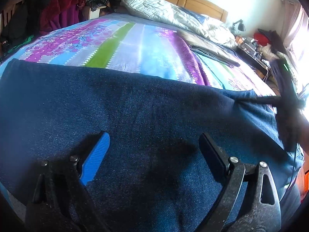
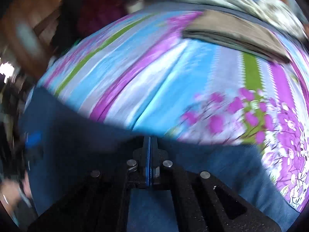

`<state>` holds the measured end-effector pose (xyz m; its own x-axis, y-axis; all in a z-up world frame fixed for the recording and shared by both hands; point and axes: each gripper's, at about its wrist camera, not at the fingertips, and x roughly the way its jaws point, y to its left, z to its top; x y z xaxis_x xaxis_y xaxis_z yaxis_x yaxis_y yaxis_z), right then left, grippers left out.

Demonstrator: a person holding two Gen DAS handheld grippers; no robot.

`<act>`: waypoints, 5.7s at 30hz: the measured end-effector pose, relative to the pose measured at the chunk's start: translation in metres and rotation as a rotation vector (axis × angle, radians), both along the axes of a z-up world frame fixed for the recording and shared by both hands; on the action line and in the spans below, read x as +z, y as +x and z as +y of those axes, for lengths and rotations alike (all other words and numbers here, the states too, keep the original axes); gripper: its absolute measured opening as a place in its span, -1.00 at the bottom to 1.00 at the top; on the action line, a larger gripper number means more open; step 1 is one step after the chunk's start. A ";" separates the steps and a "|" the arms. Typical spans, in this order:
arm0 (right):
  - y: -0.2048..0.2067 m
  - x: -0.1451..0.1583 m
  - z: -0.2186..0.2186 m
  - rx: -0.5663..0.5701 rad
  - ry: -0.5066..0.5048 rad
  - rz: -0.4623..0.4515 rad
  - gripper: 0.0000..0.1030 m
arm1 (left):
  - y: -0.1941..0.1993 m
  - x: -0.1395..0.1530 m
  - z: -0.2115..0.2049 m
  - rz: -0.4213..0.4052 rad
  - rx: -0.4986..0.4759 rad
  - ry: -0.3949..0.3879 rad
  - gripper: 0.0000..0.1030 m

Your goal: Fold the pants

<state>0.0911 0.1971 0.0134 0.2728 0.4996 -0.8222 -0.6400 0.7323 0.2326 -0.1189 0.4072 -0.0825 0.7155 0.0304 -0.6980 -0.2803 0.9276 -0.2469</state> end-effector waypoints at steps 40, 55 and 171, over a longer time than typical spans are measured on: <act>-0.026 0.011 -0.221 0.207 -0.518 -0.071 -0.31 | 0.006 -0.002 -0.009 0.041 -0.028 0.064 0.98; 0.025 0.010 -0.241 -0.133 -0.484 -0.185 -1.00 | 0.008 -0.003 -0.012 0.058 -0.026 0.089 0.99; -0.170 0.033 -0.079 -0.122 0.313 0.045 0.71 | 0.022 0.012 -0.187 -0.018 -0.300 0.231 -0.37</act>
